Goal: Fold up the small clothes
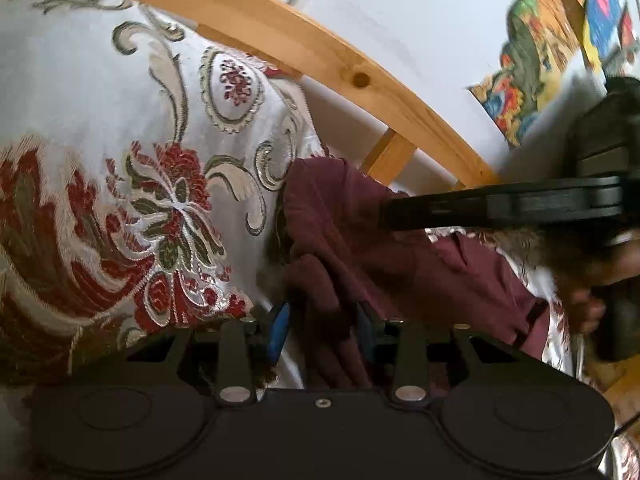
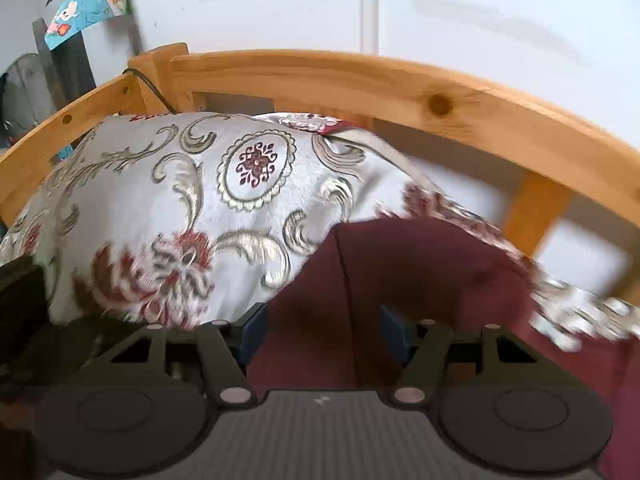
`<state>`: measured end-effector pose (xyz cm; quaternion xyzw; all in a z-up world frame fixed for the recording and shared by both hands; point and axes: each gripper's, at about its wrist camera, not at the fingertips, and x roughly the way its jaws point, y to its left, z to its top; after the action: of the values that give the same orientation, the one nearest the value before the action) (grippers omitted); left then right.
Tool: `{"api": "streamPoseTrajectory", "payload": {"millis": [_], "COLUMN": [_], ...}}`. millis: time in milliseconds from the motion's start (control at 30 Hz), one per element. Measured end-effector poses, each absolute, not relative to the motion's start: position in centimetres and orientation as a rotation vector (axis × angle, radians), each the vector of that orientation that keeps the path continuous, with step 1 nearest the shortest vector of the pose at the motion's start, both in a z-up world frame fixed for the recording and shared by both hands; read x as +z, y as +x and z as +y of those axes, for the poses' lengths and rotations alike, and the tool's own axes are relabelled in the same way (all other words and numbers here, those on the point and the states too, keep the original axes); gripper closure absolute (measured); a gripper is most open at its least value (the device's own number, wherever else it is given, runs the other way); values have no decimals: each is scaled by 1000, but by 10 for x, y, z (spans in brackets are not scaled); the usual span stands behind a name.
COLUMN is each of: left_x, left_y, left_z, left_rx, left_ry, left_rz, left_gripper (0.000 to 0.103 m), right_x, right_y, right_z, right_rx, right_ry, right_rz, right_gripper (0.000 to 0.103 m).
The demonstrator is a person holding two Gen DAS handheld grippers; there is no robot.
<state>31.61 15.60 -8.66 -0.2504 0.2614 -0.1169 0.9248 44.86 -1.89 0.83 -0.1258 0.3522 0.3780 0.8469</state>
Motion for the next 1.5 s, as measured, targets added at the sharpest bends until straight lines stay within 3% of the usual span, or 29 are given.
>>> {"api": "streamPoseTrajectory", "payload": {"millis": [133, 200, 267, 367, 667, 833, 933, 1000, 1033, 1133, 1233, 1333, 1400, 1500], "left_x": [-89, -90, -92, -93, -79, -85, -81, -79, -79, -78, -76, -73, -68, -66], "left_y": [323, 325, 325, 321, 294, 296, 297, 298, 298, 301, 304, 306, 308, 306], "left_z": [158, 157, 157, 156, 159, 164, 161, 159, 158, 156, 153, 148, 139, 121], "left_rx": [-237, -254, -260, -212, -37, 20, 26, 37, 43, 51, 42, 23, 5, -6], "left_ry": [-524, -523, -523, -528, -576, -588, -549, -525, -514, -499, -485, -473, -439, -368], "left_rz": [553, 553, 554, 514, 373, 434, 445, 452, 455, 478, 497, 516, 529, 564], "left_gripper": [72, 82, 90, 96, 97, 97, 95, 94, 92, 88, 80, 63, 40, 15], "right_x": [-22, -36, -44, -47, -16, -26, -35, -35, -34, -29, -29, -32, -34, -43], "right_y": [482, 494, 496, 488, 477, 480, 481, 482, 483, 481, 474, 448, 419, 380], "right_z": [-6, -5, -2, 2, 3, 26, 25, 17, 12, -2, -29, -66, -92, -126], "right_rx": [833, 836, 860, 904, 906, 911, 912, 905, 895, 866, 816, 767, 717, 632], "right_ry": [-188, -141, -137, -199, -197, -241, -203, -151, -139, -113, -68, -79, -120, -99], "right_rz": [788, 815, 822, 791, 596, 611, 647, 664, 663, 646, 672, 692, 658, 655], "right_gripper": [37, 43, 71, 95, 96, 96, 88, 73, 58, 49, 31, 19, 13, 9]}}
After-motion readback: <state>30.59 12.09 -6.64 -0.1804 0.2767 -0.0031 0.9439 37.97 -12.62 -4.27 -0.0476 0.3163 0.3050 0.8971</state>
